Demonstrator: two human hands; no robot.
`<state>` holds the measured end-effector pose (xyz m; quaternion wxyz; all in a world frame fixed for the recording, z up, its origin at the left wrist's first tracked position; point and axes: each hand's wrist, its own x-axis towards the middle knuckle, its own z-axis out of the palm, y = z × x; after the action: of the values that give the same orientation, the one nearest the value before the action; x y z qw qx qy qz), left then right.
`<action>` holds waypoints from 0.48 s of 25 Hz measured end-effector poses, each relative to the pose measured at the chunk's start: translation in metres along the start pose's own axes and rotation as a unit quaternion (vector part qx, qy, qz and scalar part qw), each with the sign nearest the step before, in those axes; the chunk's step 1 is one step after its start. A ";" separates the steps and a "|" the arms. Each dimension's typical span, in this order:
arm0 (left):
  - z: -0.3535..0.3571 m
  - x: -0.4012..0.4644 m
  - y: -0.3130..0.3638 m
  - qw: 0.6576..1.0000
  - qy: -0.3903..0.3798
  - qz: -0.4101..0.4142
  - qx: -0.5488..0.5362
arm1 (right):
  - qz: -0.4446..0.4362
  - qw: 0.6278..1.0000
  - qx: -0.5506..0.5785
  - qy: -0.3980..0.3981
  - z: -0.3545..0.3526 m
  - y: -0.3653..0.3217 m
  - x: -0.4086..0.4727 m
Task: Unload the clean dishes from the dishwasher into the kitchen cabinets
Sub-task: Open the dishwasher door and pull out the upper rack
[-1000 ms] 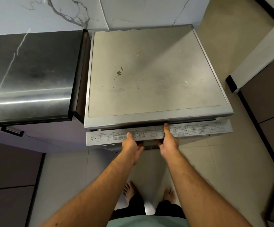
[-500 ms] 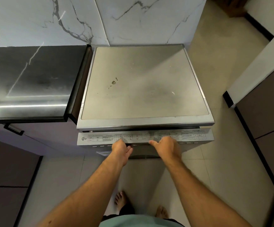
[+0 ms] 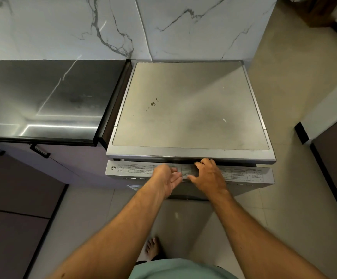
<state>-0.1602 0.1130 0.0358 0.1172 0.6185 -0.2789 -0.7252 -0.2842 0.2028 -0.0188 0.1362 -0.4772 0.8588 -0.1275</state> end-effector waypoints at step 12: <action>-0.063 0.036 -0.003 0.531 0.015 0.420 0.736 | 0.037 0.994 -0.037 -0.093 -0.015 -0.010 0.008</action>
<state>-0.1066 0.0809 -0.0007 -0.0844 0.3083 -0.9398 -0.1211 -0.2855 0.1916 -0.0025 0.2022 -0.4596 0.8636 -0.0456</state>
